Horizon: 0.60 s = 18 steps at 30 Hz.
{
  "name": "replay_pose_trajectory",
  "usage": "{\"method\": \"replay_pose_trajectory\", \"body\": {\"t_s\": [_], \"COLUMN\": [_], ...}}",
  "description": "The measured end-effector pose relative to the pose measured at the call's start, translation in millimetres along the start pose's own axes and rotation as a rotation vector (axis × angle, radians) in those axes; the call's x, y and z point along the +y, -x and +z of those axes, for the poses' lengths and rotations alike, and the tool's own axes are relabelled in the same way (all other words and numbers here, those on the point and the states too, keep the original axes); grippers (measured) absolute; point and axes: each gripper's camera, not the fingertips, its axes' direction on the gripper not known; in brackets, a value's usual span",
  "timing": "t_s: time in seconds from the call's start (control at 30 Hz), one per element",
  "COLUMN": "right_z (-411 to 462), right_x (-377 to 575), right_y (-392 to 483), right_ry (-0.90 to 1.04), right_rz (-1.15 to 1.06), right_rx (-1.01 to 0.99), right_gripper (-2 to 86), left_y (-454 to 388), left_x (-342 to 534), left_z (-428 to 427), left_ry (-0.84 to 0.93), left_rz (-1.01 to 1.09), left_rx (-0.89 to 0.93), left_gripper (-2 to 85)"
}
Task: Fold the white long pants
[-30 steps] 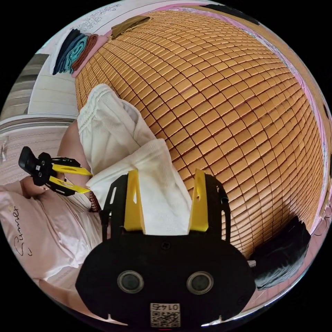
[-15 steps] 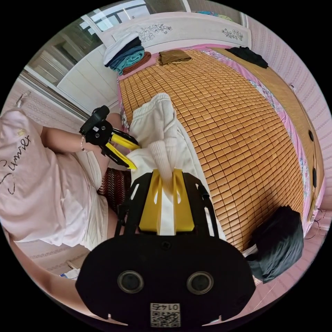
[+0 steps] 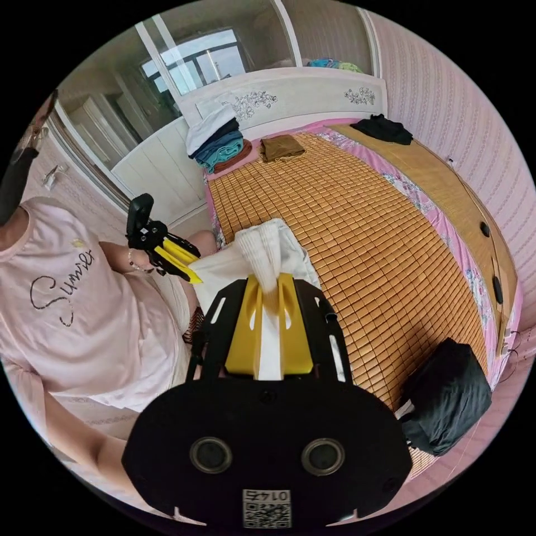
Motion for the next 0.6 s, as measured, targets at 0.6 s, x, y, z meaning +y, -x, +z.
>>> {"method": "replay_pose_trajectory", "body": {"t_s": [0.6], "right_z": [124.9], "right_x": [48.1], "right_y": [10.6], "right_ry": [0.227], "right_rz": [0.389], "right_rx": [0.043], "right_gripper": [0.4], "left_y": [56.6], "left_x": [32.8], "left_z": [-19.9], "left_ry": [0.054], "left_rz": [-0.329], "left_rx": [-0.139], "left_gripper": [5.6]}}
